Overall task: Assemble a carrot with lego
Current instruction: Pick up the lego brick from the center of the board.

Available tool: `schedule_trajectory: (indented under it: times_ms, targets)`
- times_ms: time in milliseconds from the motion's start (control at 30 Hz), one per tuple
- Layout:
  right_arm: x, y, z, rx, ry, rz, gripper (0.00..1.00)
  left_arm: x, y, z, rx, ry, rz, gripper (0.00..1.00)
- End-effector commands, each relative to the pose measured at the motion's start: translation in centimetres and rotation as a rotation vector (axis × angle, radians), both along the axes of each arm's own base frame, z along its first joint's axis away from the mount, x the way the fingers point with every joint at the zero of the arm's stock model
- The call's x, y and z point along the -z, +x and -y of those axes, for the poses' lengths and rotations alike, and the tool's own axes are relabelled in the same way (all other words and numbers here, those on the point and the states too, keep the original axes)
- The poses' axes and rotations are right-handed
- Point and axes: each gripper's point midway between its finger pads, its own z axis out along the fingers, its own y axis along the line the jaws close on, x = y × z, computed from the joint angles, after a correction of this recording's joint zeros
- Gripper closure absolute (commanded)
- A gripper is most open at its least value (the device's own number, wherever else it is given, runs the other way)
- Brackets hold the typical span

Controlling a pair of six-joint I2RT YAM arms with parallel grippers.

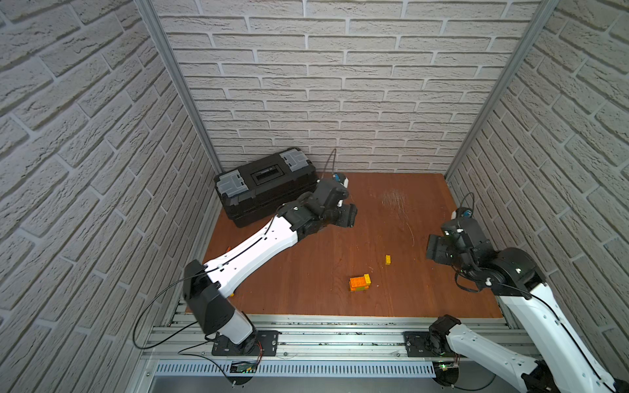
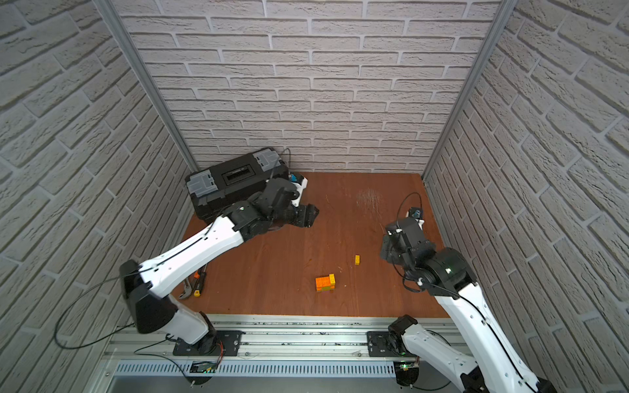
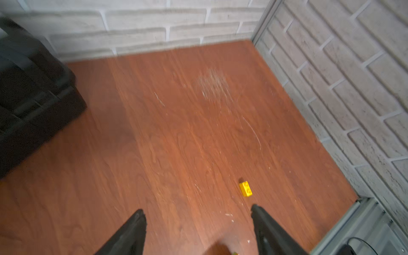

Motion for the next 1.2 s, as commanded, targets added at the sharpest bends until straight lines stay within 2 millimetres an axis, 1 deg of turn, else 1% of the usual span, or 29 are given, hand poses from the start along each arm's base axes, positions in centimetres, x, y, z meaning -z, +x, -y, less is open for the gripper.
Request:
schedule_trajectory:
  times_ms: [0,33,100,200,233,300,433,567,733,800,900,967,1167]
  targets:
    - [-2.3,-2.7,2.8,0.089,-0.029,0.079,0.21,3.6,-3.4,2.4,-0.044,0.055,-0.223,0.26]
    - [-2.4,-2.9,2.9,0.081,-0.028,0.078,0.22,3.9,-3.6,3.5,-0.05,0.051,-0.243,0.27]
    - [-1.9,-3.3,2.7,0.066,-0.025,0.056,0.23,5.8,-4.0,5.9,-0.063,0.063,-0.298,0.31]
    - [-0.1,-3.7,2.1,0.043,0.011,0.026,0.23,9.0,-4.7,8.6,-0.078,0.115,-0.375,0.34]
    - [0.5,-3.8,1.9,0.034,0.028,0.023,0.23,9.5,-4.7,9.4,-0.077,0.129,-0.389,0.35]
    - [1.7,-4.0,1.4,0.016,0.063,0.014,0.24,11.1,-5.0,10.7,-0.077,0.177,-0.411,0.36]
    - [3.5,-4.4,1.0,0.002,0.088,-0.009,0.26,13.7,-5.3,12.3,-0.076,0.219,-0.453,0.38]
    - [4.6,-4.4,0.2,-0.026,0.127,-0.012,0.26,15.8,-5.7,13.7,-0.075,0.207,-0.492,0.4]
    - [5.7,-4.5,-0.7,-0.046,0.22,0.052,0.26,18.1,-5.8,15.3,-0.069,0.193,-0.537,0.41]
    - [6.1,-4.6,-0.9,-0.049,0.234,0.052,0.26,18.8,-5.9,15.7,-0.064,0.198,-0.545,0.42]
    - [6.2,-4.5,-1.1,-0.06,0.235,0.042,0.27,19.3,-6.1,16.3,-0.05,0.189,-0.552,0.43]
    - [6.3,-4.4,-1.3,-0.065,0.236,0.037,0.26,19.6,-6.1,16.6,-0.046,0.187,-0.551,0.42]
    - [6.7,-4.3,-1.7,-0.073,0.251,0.021,0.27,21.4,-5.9,15.8,-0.077,0.234,-0.556,0.47]
